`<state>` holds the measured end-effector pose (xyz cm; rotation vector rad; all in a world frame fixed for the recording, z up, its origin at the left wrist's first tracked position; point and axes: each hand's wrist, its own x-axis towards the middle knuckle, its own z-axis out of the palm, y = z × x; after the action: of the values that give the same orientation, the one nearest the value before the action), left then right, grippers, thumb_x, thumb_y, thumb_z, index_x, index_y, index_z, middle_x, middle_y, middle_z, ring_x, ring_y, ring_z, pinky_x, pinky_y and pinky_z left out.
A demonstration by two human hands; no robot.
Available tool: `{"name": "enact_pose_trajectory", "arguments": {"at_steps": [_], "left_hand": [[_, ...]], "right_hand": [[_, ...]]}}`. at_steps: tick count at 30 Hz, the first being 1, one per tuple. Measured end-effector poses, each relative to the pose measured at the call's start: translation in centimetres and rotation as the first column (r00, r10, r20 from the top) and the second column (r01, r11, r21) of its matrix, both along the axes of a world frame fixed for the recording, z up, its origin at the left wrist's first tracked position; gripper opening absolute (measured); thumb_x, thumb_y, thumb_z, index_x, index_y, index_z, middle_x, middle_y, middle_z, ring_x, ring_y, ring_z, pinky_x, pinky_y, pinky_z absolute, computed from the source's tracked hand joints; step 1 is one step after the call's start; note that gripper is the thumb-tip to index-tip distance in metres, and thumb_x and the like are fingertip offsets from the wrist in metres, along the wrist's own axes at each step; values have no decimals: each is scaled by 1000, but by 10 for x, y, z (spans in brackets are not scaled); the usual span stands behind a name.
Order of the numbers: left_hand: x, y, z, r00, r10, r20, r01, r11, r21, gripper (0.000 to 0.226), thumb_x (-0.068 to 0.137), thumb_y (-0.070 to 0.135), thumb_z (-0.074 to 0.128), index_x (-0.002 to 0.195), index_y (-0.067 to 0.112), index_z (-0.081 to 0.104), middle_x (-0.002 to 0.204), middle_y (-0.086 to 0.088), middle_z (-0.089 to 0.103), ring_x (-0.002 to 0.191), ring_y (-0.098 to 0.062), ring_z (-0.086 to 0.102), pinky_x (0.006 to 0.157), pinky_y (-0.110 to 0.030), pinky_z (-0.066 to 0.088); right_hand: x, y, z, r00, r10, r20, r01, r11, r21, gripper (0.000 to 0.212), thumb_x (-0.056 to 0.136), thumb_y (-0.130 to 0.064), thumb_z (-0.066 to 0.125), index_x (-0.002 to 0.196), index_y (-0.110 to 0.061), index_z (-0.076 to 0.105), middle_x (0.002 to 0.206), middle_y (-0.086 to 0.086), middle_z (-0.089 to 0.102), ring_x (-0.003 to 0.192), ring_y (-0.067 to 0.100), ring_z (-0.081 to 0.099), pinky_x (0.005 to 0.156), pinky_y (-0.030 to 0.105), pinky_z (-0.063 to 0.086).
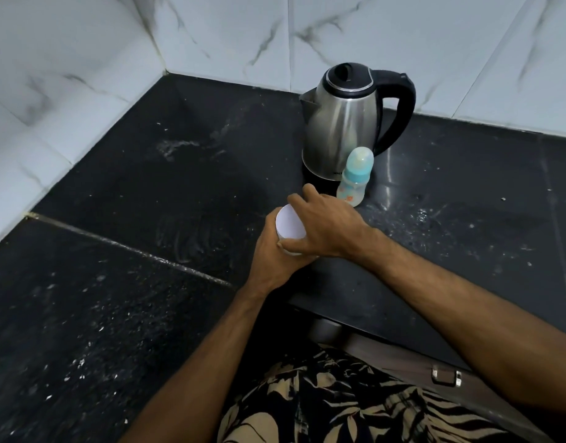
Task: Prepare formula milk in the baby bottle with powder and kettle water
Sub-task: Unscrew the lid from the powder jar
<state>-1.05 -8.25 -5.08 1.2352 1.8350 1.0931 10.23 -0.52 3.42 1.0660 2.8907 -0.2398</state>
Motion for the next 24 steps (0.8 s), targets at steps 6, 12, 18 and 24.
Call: {"name": "enact_pose_trajectory", "arguments": {"at_steps": [6, 12, 18, 24], "left_hand": [[-3, 0, 6, 1000, -26, 6, 26, 999, -46, 108, 57, 32, 94, 145, 31, 30, 136, 15, 47, 120, 0, 46, 93, -11, 38], [-7, -1, 15, 998, -51, 44, 55, 995, -78, 104, 57, 30, 95, 136, 42, 29, 122, 21, 49, 106, 6, 51, 87, -12, 42], [-10, -5, 14, 996, -75, 39, 78, 994, -75, 105, 59, 34, 93, 141, 41, 28, 132, 19, 49, 117, -1, 51, 87, -17, 45], [-1, 3, 13, 999, -44, 22, 45, 996, -77, 92, 64, 13, 91, 137, 25, 36, 123, 15, 49, 116, -8, 56, 90, -13, 39]], "right_hand": [[4, 11, -4, 989, 134, -59, -136, 990, -27, 78, 81, -68, 61, 135, -14, 44, 112, 1, 42, 94, 18, 52, 73, 26, 39], [13, 22, 11, 952, 304, -39, -306, 949, -79, 79, 81, -54, 67, 147, -28, 34, 128, -2, 43, 111, 16, 46, 89, 35, 50], [14, 18, 12, 989, 149, 1, -149, 988, 46, 91, 75, -78, 56, 147, -27, 33, 126, -2, 49, 110, 17, 49, 91, 34, 47], [19, 17, 12, 956, 241, -166, -273, 939, -208, 86, 78, -48, 74, 149, -30, 31, 144, -5, 40, 130, 16, 39, 101, 32, 41]]}}
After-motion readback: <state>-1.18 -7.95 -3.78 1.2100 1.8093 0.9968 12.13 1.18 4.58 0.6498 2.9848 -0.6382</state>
